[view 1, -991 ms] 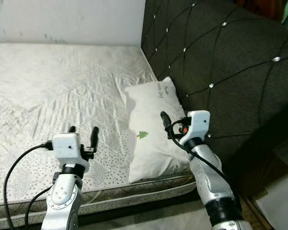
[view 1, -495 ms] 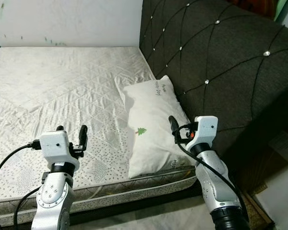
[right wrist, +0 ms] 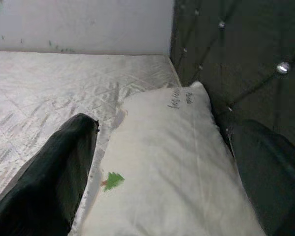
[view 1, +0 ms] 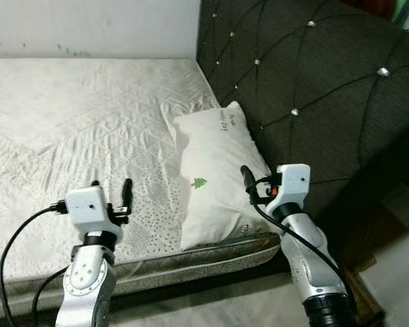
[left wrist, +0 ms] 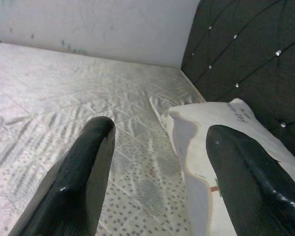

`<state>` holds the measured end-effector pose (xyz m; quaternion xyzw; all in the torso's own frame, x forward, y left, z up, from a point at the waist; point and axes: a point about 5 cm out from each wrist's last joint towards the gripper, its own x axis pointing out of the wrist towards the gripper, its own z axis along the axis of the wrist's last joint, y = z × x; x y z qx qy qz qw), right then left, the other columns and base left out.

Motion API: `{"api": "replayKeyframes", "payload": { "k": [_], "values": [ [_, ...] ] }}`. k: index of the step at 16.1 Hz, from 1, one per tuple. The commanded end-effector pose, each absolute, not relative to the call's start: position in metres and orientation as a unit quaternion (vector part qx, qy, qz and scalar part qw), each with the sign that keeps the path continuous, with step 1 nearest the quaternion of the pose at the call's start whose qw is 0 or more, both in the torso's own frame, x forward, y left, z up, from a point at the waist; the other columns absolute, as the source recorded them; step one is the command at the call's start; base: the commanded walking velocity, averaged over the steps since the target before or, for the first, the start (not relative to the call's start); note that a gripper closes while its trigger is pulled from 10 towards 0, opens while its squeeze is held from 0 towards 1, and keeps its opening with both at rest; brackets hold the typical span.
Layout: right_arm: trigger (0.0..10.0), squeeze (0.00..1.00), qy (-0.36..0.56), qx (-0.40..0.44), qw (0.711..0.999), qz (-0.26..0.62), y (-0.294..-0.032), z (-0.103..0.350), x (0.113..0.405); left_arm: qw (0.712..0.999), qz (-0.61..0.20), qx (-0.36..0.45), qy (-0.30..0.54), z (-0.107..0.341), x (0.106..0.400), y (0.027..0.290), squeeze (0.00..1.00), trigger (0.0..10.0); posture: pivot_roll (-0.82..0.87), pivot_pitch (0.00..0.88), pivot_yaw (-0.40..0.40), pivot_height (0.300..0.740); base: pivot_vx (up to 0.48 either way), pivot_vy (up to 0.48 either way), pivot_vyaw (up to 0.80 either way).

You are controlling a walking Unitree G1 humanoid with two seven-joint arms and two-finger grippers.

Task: Clean up the room

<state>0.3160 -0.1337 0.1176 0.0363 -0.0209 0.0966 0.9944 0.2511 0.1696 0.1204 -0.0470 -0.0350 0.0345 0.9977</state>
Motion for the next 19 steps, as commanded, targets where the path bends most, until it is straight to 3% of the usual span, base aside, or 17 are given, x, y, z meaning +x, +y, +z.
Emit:
{"api": "replayKeyframes", "payload": {
  "k": [1, 5, 19],
  "values": [
    [10.0, 0.00, -0.026, 0.034, 0.994, 0.103, -0.1335, 0.1218, 0.3161, 0.998, 0.030, -0.054, -0.034, 0.1215, 0.2504, 0.1678, 0.00, 10.0, -0.01, 0.088, -0.102, 0.740, 0.000, 0.000, 0.80],
    [10.0, 0.00, -0.020, 0.045, 0.994, 0.097, -0.1351, 0.1201, 0.3148, 0.997, 0.033, -0.062, -0.030, 0.1207, 0.2489, 0.1680, 0.00, 10.0, -0.01, 0.094, -0.104, 0.740, 0.000, 0.000, 0.00],
    [10.0, 0.00, -0.016, 0.041, 0.995, 0.092, -0.1392, 0.1197, 0.3176, 0.997, 0.034, -0.064, -0.031, 0.1213, 0.2526, 0.1692, 0.00, 10.0, -0.01, 0.089, -0.105, 0.740, 0.000, 0.311, 0.00]
  ]
}}
